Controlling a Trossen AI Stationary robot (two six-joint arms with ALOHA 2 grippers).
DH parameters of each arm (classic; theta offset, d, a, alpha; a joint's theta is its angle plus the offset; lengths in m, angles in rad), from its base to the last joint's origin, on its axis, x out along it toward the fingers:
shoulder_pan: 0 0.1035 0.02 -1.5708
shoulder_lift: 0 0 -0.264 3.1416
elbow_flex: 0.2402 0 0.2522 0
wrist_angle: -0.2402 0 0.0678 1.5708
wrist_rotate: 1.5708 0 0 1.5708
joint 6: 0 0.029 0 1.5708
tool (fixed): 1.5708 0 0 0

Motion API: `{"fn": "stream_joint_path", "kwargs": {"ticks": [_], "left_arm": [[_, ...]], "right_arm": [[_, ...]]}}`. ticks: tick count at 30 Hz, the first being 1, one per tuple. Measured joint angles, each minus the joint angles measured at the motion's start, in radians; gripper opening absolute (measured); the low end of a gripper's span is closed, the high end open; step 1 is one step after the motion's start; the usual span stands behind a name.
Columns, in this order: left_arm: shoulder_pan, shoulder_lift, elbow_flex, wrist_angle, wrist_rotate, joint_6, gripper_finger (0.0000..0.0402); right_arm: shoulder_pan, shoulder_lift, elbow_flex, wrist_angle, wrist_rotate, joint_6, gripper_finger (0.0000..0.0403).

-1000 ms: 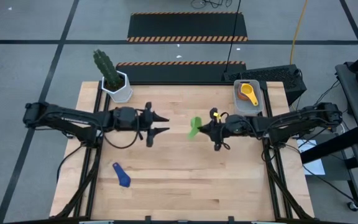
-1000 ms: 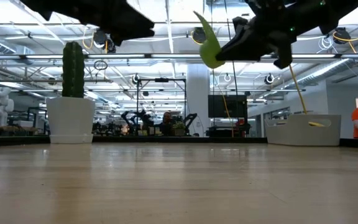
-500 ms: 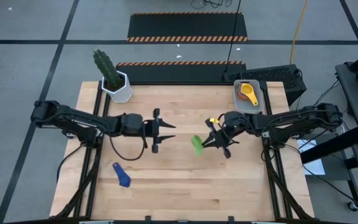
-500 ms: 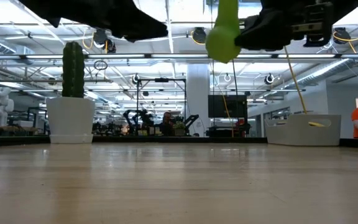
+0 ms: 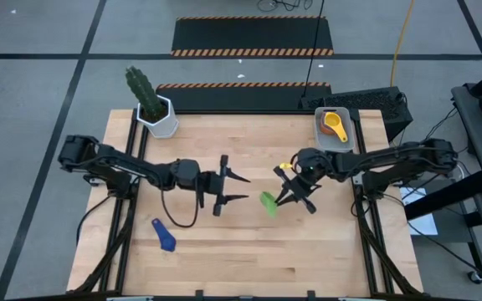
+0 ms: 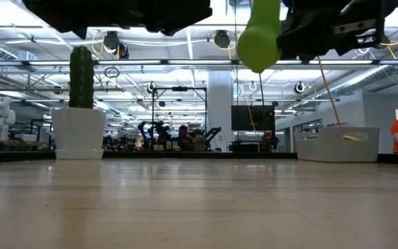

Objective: Nest measuring cups in basket
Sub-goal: Stack the green measuring cup on top of the yellow measuring cup in the gray bin

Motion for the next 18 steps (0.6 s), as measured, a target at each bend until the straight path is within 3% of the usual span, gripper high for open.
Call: {"fn": "stream_joint_path", "kwargs": {"ticks": [7,18], "left_arm": [[-0.045,0.112,0.148,-0.091,0.001,0.0,0.0214],[-0.028,0.196,0.246,-0.16,-0.008,-0.052,0.0203]], "right_arm": [[-0.024,0.057,-0.001,0.091,-0.133,0.004,0.0],[-0.033,0.065,-0.001,0.145,-0.132,0.034,0.0]]}}
